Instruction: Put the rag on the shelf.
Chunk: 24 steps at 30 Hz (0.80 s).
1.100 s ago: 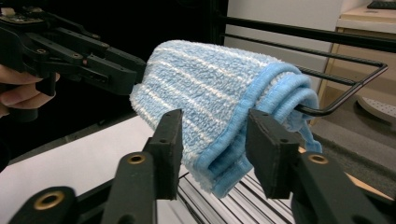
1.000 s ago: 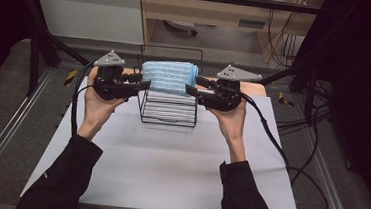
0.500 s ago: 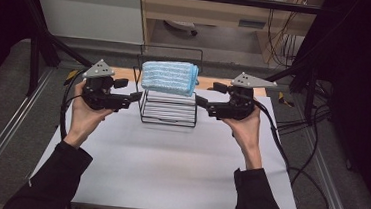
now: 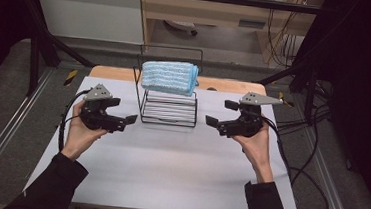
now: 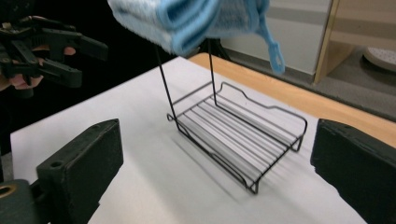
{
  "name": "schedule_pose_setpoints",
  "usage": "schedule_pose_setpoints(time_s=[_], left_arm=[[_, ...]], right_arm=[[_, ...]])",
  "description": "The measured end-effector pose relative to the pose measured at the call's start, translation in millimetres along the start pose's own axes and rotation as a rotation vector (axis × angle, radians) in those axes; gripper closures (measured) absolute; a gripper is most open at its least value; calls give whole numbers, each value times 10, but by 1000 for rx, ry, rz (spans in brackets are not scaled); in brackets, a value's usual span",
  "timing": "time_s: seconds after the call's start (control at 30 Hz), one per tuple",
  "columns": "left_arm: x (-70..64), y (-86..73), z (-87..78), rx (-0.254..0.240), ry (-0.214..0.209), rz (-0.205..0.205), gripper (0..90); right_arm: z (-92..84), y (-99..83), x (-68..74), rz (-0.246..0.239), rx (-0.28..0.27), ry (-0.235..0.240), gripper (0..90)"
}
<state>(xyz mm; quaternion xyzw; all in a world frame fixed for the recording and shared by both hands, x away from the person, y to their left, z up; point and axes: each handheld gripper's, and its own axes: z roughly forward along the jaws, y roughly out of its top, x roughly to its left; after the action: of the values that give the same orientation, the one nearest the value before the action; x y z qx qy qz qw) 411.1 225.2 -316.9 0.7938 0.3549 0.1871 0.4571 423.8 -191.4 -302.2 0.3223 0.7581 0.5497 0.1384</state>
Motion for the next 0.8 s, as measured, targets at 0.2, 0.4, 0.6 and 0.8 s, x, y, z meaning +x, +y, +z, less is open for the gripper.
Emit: schedule_pose_setpoints(time_s=[0.2, 0.4, 0.6, 0.8], left_arm=[[10, -286, 33, 0, -11, -15, 99], [29, -588, 65, 15, -8, -23, 100], [59, -870, 75, 28, 2, -31, 105], [91, -1046, 70, 44, 14, -37, 109]], right_arm=[[-44, -277, -45, 24, 38, -11, 4], [-92, -542, -90, 37, 70, -14, 4], [-158, -810, -150, 50, 95, -23, 2], [-244, -1073, -230, 66, 124, -46, 3]])
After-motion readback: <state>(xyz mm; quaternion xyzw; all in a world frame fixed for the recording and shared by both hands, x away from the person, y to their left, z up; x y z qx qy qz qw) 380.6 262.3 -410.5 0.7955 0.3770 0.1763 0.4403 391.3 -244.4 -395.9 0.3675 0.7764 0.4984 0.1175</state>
